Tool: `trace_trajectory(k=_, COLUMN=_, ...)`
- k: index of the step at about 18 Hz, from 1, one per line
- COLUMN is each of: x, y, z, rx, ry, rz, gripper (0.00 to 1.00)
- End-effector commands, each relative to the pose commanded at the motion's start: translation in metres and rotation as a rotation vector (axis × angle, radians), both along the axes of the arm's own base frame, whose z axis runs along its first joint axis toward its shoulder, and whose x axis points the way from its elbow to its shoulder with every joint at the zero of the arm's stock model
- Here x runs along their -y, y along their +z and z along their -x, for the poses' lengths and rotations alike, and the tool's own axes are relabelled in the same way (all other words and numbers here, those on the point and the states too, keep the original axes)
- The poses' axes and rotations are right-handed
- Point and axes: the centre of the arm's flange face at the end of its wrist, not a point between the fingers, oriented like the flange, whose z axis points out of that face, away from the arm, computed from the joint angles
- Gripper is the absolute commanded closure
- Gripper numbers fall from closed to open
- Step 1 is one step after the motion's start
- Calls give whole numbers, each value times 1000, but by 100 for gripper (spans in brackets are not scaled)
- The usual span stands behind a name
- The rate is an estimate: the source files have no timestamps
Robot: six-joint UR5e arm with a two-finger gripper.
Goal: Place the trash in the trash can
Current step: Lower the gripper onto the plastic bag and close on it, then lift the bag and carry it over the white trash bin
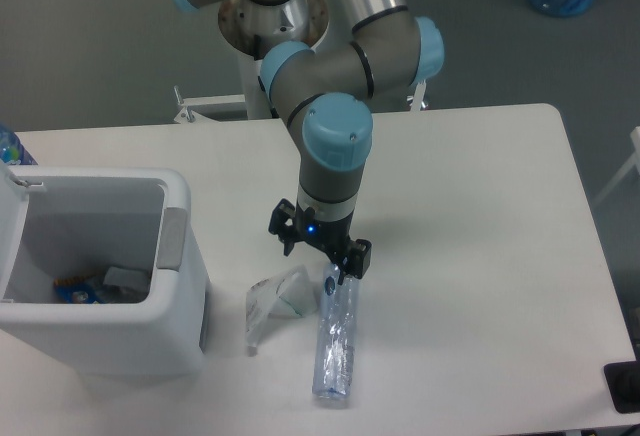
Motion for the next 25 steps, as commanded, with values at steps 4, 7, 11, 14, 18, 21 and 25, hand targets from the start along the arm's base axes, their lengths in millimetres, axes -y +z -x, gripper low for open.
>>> trace_trajectory(k=4, x=-11, y=-14, z=-3, rx=-16, ry=15, rz=-18, gripper=0)
trace_trajectory(k=7, x=-12, y=-15, z=-4, rx=-18, ry=15, rz=-16, gripper=13)
trace_trajectory(k=11, x=-12, y=-15, z=-5, rx=-20, ry=17, rz=-14, gripper=47)
trace_trajectory(k=14, x=-12, y=-14, z=-5, rx=-20, ry=17, rz=-12, gripper=73)
trace_trajectory(k=18, x=-11, y=-12, z=-6, rx=-19, ry=19, rz=-12, gripper=96)
trace_trajectory(k=21, x=-10, y=-8, z=-6, rx=-21, ry=19, rz=-15, gripper=100)
trace_trajectory(k=25, x=-7, y=-4, z=-4, rx=-21, ry=17, rz=-21, gripper=100)
